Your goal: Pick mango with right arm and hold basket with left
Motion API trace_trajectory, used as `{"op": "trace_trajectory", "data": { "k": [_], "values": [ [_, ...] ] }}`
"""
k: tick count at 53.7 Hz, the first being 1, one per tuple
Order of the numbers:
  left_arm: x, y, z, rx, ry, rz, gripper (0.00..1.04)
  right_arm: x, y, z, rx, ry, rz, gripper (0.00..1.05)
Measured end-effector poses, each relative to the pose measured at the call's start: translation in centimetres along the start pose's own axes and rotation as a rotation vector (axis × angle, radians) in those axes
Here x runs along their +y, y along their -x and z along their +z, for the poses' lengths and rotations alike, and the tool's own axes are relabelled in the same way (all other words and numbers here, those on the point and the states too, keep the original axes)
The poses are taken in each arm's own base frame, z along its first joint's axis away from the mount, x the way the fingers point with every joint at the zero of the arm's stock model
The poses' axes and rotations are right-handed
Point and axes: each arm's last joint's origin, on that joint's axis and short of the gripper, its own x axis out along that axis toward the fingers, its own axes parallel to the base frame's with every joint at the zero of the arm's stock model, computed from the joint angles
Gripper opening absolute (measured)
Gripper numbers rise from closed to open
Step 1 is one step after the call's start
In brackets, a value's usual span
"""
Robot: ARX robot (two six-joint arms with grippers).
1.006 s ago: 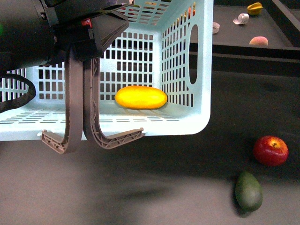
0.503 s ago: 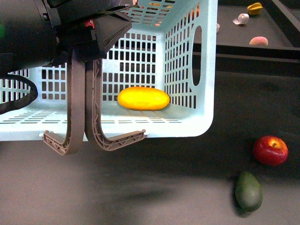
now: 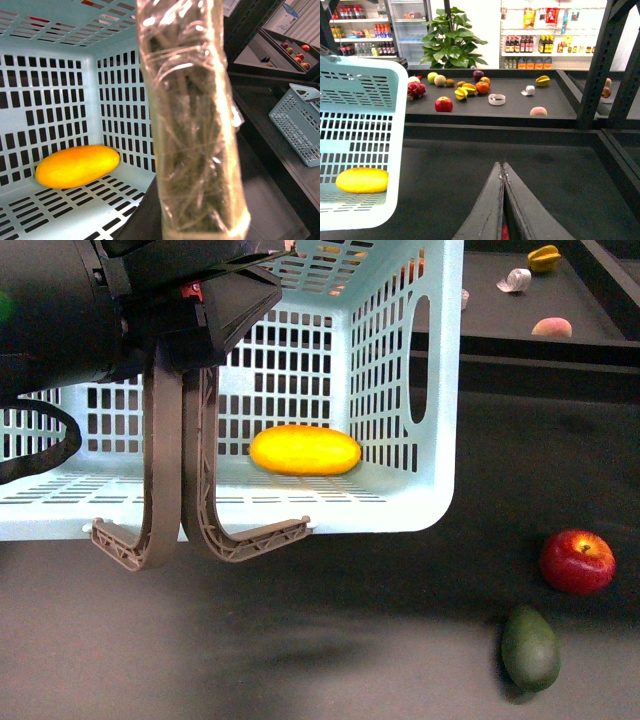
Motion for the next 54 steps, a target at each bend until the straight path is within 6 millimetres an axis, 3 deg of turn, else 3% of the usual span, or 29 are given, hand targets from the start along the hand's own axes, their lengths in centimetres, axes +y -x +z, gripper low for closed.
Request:
{"op": "trace_trajectory", "data": {
  "k": [40,54],
  "values": [
    [0.01,0.00,0.00,0.000,0.000,0.000,0.08,0.00,0.00,0.01,-0.001,0.002,0.000,0.03],
    [0.01,0.00,0.00,0.000,0.000,0.000,0.08,0.00,0.00,0.01,-0.001,0.002,0.000,0.46]
  ]
}}
